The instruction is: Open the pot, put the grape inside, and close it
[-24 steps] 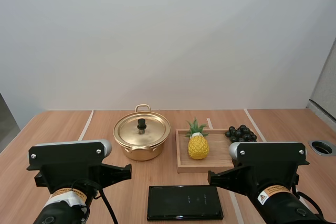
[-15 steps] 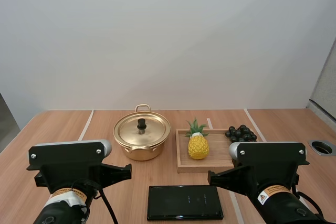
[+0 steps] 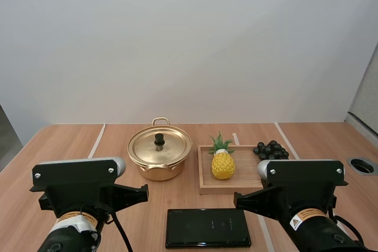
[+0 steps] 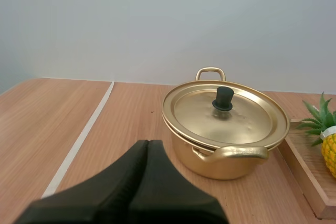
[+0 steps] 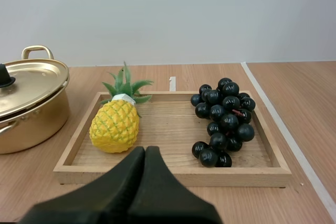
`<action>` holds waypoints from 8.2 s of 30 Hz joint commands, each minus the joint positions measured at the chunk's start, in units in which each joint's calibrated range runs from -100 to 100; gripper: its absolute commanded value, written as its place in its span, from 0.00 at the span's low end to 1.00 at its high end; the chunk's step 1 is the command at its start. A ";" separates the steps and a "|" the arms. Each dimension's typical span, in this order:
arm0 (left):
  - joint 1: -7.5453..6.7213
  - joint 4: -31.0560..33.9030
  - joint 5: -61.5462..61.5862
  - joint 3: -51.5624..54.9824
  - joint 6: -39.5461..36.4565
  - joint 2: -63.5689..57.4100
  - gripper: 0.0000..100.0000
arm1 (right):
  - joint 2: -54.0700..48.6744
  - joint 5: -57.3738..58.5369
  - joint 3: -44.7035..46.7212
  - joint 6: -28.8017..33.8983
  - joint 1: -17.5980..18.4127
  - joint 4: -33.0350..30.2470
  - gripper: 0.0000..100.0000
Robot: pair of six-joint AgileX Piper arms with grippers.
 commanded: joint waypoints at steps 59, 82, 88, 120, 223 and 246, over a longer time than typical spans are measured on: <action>-0.99 -0.85 -0.62 0.08 -0.28 -0.27 0.00 | -0.40 -1.14 0.21 0.00 -0.15 0.14 0.00; -0.99 -0.85 -0.62 0.08 -0.28 -0.27 0.00 | -0.40 -1.14 0.21 0.00 2.59 0.14 0.00; -0.99 -0.85 -0.62 0.08 -0.28 -0.27 0.00 | -0.40 -1.14 0.21 0.00 2.59 0.14 0.00; -0.91 -0.03 -49.07 0.08 14.65 -0.27 0.00 | -0.40 -39.75 0.21 -3.77 2.58 -39.18 0.00; -0.91 -5.70 61.28 -96.36 17.82 80.68 1.00 | 68.55 67.73 -82.90 8.96 1.67 -26.87 1.00; -0.91 -14.57 61.84 -82.96 27.40 90.83 1.00 | 68.55 67.73 -82.90 8.96 1.67 -26.73 1.00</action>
